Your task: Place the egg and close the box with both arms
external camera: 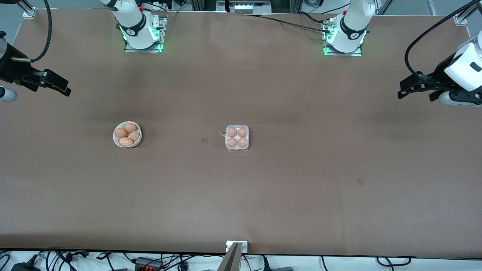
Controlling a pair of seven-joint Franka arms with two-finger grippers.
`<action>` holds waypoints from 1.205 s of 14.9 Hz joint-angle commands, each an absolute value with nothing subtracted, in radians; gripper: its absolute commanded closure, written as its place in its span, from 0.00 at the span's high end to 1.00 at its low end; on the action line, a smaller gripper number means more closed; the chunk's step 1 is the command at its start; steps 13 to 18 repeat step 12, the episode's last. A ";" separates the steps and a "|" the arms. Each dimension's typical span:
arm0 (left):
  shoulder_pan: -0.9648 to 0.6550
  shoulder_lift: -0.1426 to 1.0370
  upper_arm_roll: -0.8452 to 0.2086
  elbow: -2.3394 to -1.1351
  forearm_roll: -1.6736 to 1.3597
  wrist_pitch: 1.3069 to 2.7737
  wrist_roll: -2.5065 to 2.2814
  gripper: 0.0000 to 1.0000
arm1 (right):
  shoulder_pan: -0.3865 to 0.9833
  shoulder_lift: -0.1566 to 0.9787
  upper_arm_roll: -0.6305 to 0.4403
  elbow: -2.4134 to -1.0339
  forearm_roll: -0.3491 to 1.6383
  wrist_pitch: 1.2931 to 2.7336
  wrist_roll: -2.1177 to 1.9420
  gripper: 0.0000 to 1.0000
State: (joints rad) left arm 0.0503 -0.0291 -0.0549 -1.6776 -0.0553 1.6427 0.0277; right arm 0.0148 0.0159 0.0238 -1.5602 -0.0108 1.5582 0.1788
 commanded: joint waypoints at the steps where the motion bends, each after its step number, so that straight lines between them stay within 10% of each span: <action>1: 0.037 -0.045 -0.048 -1.640 -0.028 1.579 0.040 1.00 | 0.014 0.011 0.023 -1.548 -0.021 1.549 0.166 1.00; 18: 0.028 -0.044 -0.061 -1.631 -0.026 1.559 0.040 1.00 | 0.015 0.028 0.023 -1.531 -0.015 1.551 0.176 1.00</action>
